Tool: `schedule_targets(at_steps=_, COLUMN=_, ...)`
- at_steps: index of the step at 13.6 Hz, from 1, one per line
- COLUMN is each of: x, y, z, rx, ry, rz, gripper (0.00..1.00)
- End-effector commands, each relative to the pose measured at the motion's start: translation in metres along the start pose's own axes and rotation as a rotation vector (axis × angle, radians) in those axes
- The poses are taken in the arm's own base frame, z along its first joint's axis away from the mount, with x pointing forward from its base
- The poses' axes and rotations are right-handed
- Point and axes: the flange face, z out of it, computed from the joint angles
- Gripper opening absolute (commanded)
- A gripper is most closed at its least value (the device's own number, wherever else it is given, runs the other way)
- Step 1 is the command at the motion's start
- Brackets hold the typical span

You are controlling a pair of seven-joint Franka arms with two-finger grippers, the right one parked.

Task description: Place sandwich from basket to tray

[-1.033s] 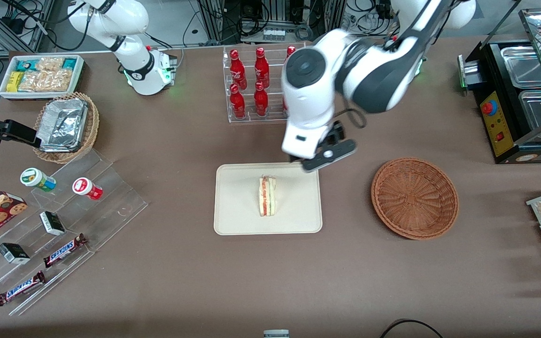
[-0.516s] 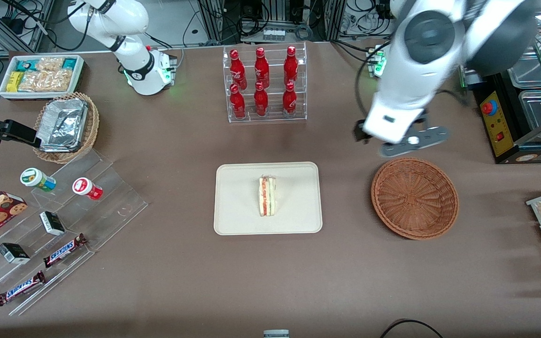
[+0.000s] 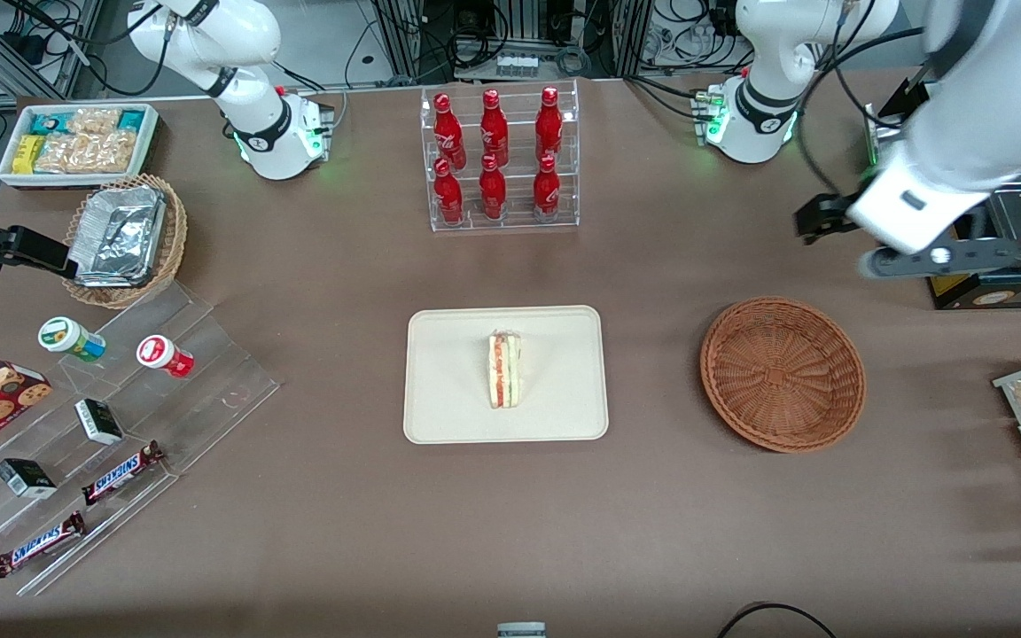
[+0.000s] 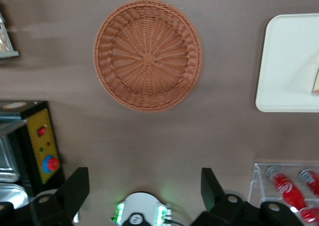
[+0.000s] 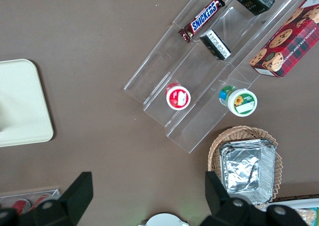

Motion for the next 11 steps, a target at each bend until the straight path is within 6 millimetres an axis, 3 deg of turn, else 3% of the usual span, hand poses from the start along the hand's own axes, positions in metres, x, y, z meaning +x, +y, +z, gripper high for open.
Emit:
schedule_targets(at_steps=1, x=-0.014, y=-0.03, z=-0.008, rx=-0.024, ry=0.004, rz=0.079, gripper=0.99)
schedule_targets(at_steps=4, x=-0.013, y=-0.066, z=-0.009, rx=-0.036, ry=0.012, rz=0.085, gripper=0.99)
schedule_targets(at_steps=11, x=-0.01, y=-0.077, z=-0.007, rx=-0.038, ry=0.006, rz=0.047, gripper=0.99)
